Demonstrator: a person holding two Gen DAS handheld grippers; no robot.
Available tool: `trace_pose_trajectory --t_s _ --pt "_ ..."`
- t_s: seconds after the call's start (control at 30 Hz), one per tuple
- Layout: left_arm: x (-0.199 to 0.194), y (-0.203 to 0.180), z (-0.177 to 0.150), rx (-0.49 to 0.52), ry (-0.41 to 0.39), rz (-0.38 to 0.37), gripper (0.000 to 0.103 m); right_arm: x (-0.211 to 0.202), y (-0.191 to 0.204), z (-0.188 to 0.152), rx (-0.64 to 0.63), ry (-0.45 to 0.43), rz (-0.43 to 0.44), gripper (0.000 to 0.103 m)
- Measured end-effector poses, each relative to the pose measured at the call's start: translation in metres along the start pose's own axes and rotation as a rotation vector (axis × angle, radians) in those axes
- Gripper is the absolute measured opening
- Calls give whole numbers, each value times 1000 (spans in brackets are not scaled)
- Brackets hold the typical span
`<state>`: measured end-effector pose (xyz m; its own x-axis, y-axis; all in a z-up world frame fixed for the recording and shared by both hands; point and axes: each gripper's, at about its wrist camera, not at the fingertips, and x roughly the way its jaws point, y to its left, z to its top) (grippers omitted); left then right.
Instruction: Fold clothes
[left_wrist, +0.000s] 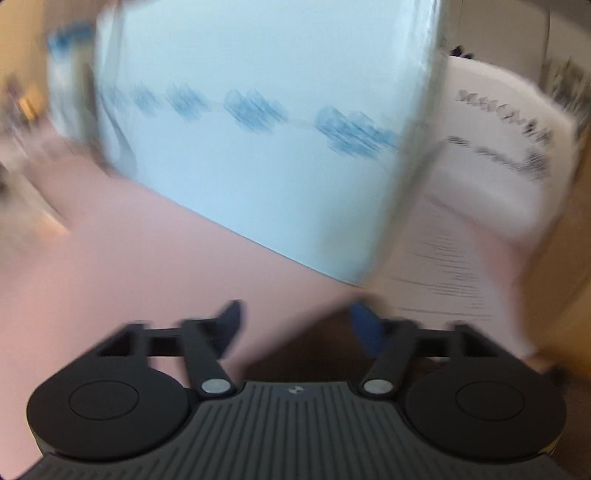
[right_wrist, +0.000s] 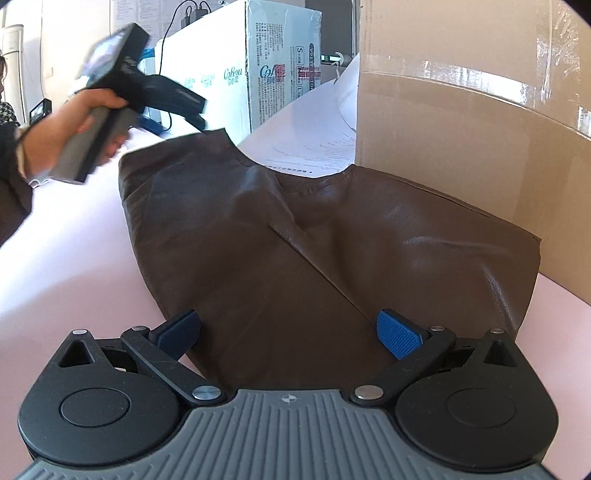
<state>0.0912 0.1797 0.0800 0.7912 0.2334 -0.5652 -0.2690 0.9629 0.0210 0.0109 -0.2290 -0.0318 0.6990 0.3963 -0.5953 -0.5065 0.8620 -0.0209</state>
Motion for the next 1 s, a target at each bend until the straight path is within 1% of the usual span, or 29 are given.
trace_pose_trajectory --t_s 0.03,0.07,0.1,0.13,0.17,0.2,0.23,0.3,0.33,0.37,0.43,0.5,0.57,0.67,0.73,0.77,0.8,0.83,0.87,0.9,0.97,1.0 --pt "-8 6 -1 46 -48 50 81 1 0 0 0 0 0 103" --pt "-14 12 -2 73 -67 80 81 2 0 0 0 0 0 103" --pt "-18 18 -4 76 -58 92 81 3 0 0 0 0 0 103" --pt "-23 24 -6 65 -45 85 81 3 0 1 0 0 0 103" --pt "-29 31 -10 34 -26 50 81 3 0 1 0 0 0 103" --pt "-38 41 -16 -25 -1 -19 81 4 0 1 0 0 -1 103" --pt "-48 51 -23 -97 27 -104 82 4 0 1 0 0 -1 103" --pt "-57 56 -34 -148 60 -188 82 4 0 1 0 0 -1 103" --pt "-67 57 -45 -150 80 -236 82 4 0 1 -1 0 -1 103" --pt "-78 55 -58 -134 91 -265 82 4 0 1 -1 0 -2 103" --pt "-95 51 -75 -126 92 -291 82 4 0 1 -2 0 -2 103" --pt "-115 48 -92 -140 101 -345 82 4 0 1 -2 0 -3 103" --pt "-131 46 -112 -155 132 -414 82 4 1 1 -2 -1 -3 103" --pt "-135 45 -130 -164 182 -450 82 4 1 1 -3 -1 -4 103" --pt "-127 42 -145 -172 219 -472 84 4 1 1 -5 -1 -5 103" --pt "-123 41 -151 -166 194 -486 87 4 1 1 -5 -1 -5 103" --pt "-119 41 -152 -154 163 -493 88 4 1 1 -5 -1 -5 103" --pt "-111 38 -153 -147 142 -496 93 4 1 1 -5 -1 -5 103" --pt "-103 35 -153 -147 114 -505 103 4 1 1 -5 -1 -5 103" --pt "-98 33 -154 -153 99 -516 103 4 1 1 -6 -2 -6 103" --pt "-88 26 -155 -154 61 -513 103 5 1 1 -6 -2 -6 103" --pt "-82 24 -154 -168 57 -514 103 5 1 1 -6 -2 -6 103"
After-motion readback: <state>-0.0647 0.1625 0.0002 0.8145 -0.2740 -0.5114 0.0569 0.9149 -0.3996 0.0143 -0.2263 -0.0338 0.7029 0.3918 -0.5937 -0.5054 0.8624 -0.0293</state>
